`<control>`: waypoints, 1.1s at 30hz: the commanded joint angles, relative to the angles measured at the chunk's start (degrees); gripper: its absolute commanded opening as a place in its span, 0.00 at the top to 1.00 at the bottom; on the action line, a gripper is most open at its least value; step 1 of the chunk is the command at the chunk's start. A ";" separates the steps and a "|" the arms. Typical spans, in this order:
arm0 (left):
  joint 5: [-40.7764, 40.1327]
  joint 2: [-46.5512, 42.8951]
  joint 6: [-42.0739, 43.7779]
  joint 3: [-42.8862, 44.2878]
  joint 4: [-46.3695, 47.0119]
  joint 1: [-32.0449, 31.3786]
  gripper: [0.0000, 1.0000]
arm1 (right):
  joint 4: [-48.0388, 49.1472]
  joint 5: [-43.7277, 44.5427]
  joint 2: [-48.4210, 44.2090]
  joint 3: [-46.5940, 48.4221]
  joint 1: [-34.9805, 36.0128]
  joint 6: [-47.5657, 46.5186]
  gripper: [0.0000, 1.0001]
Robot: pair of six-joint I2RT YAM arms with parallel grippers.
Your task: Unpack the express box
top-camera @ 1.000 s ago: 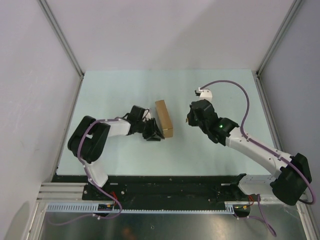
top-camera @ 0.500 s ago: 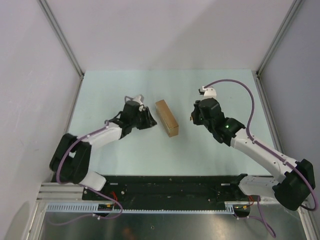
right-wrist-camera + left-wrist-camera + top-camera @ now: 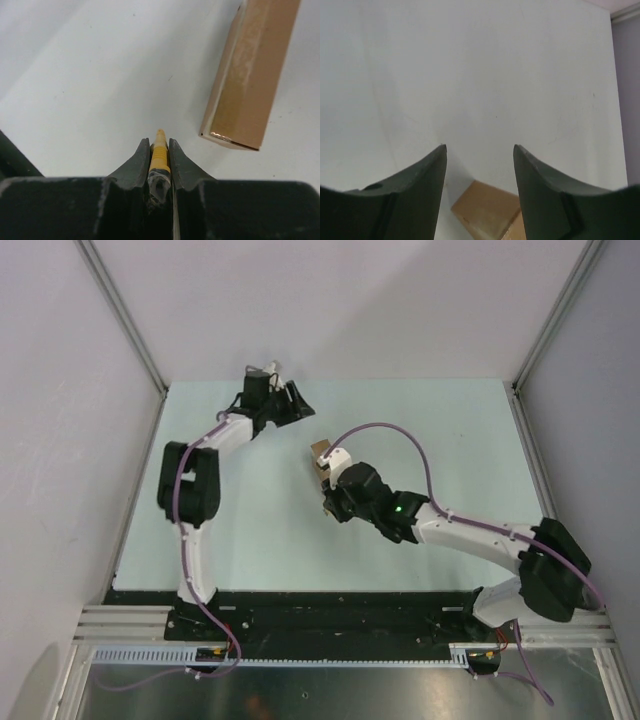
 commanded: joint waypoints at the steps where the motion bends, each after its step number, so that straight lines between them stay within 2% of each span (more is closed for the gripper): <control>1: 14.93 9.26 -1.38 8.32 -2.48 -0.74 0.40 | 9.50 5.00 4.08 -0.06 2.34 -3.09 1.00; 5: 21.80 14.38 -0.60 13.68 -2.40 -1.36 0.49 | 12.77 12.46 9.16 0.03 3.40 -2.82 1.00; 10: 25.24 15.71 1.95 12.64 -2.48 -2.15 0.56 | 13.84 20.56 12.08 0.29 4.45 -2.22 1.00; 13: 27.26 15.18 4.23 10.27 -2.40 -2.41 0.57 | 11.91 22.41 12.87 0.20 4.37 -1.33 1.00; 22: 31.13 11.67 9.42 5.00 -2.40 -2.76 0.60 | 4.87 22.34 10.42 -1.55 3.13 -0.10 1.00; 33: 27.53 0.87 13.11 -10.73 -1.96 -2.85 0.63 | 3.82 22.77 1.54 -9.81 1.64 4.90 1.00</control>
